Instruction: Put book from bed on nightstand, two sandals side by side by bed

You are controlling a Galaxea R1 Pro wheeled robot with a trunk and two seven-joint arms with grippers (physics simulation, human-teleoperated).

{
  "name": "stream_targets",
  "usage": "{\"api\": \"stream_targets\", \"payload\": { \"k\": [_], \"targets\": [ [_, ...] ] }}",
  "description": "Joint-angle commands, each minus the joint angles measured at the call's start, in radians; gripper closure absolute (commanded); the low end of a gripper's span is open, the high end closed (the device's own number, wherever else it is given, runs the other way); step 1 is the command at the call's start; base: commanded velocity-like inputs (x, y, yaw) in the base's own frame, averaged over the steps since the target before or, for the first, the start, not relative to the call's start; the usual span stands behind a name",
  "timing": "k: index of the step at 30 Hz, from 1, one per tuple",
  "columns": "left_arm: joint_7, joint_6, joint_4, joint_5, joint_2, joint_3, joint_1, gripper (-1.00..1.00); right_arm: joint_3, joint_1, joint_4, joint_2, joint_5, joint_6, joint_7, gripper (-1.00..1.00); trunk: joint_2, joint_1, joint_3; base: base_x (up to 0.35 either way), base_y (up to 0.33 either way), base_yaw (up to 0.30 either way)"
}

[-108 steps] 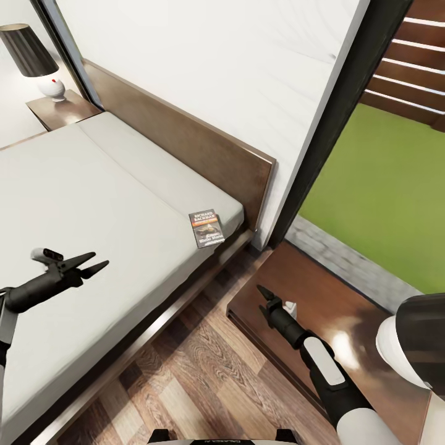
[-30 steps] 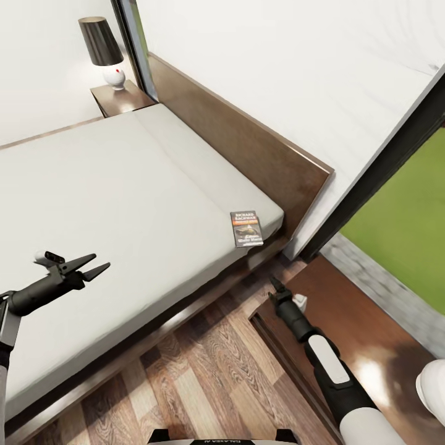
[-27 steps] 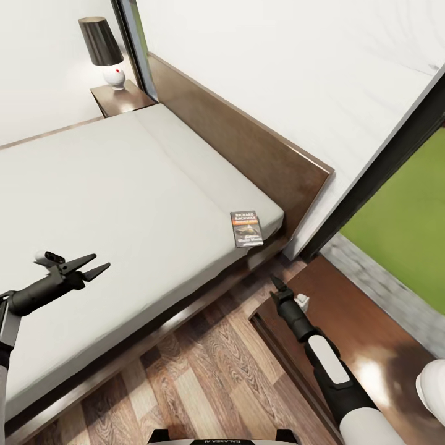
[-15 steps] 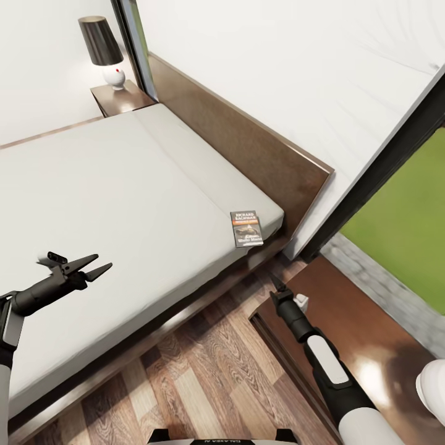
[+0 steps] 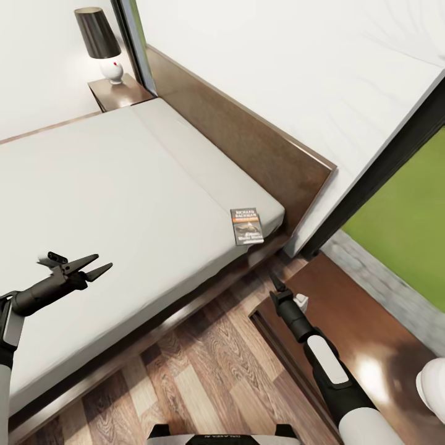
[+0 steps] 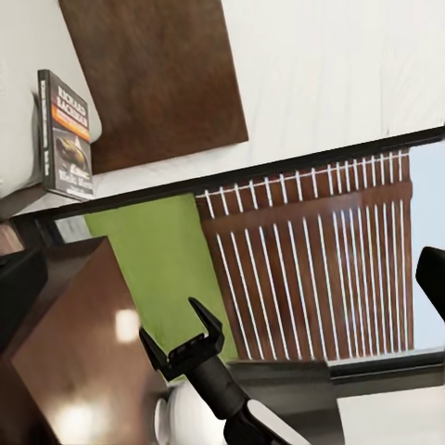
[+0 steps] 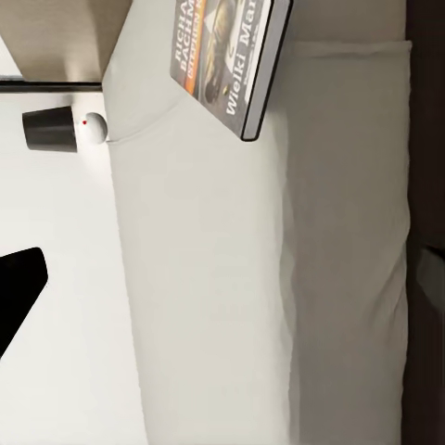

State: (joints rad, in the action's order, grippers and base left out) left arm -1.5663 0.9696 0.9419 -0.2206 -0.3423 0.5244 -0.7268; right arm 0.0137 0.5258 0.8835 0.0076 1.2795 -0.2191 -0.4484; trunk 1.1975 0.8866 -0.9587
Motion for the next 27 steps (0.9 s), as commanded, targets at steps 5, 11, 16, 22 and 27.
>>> {"api": "stream_targets", "payload": {
  "k": [5,11,16,22,27],
  "targets": [
    [-0.004,0.011,0.0,0.001,0.0,0.002,0.0,-1.0,0.001,0.0,0.0,0.003,0.011,-0.006,-0.002,-1.0,0.0,0.0,-0.001,0.098,0.0,0.0],
    [-0.004,0.011,0.0,0.001,0.0,0.0,0.0,-1.0,0.0,0.0,0.0,0.003,0.011,-0.005,-0.002,-1.0,0.0,0.0,-0.001,0.069,0.0,0.0],
    [-0.004,0.011,0.0,0.001,0.0,0.0,0.0,-1.0,0.0,0.0,0.0,0.003,0.011,-0.006,-0.002,-1.0,0.0,0.0,-0.001,0.269,0.0,0.0],
    [-0.004,0.011,0.0,0.001,0.0,0.0,0.0,-1.0,0.0,0.0,0.0,0.003,0.011,-0.005,-0.002,-1.0,0.0,0.0,-0.001,0.12,0.0,0.0],
    [-0.004,0.011,0.0,0.001,0.0,0.001,0.0,-1.0,0.0,0.0,0.0,0.003,0.011,-0.005,-0.002,-1.0,0.0,0.0,-0.001,0.009,0.0,0.0]
  ]
}}
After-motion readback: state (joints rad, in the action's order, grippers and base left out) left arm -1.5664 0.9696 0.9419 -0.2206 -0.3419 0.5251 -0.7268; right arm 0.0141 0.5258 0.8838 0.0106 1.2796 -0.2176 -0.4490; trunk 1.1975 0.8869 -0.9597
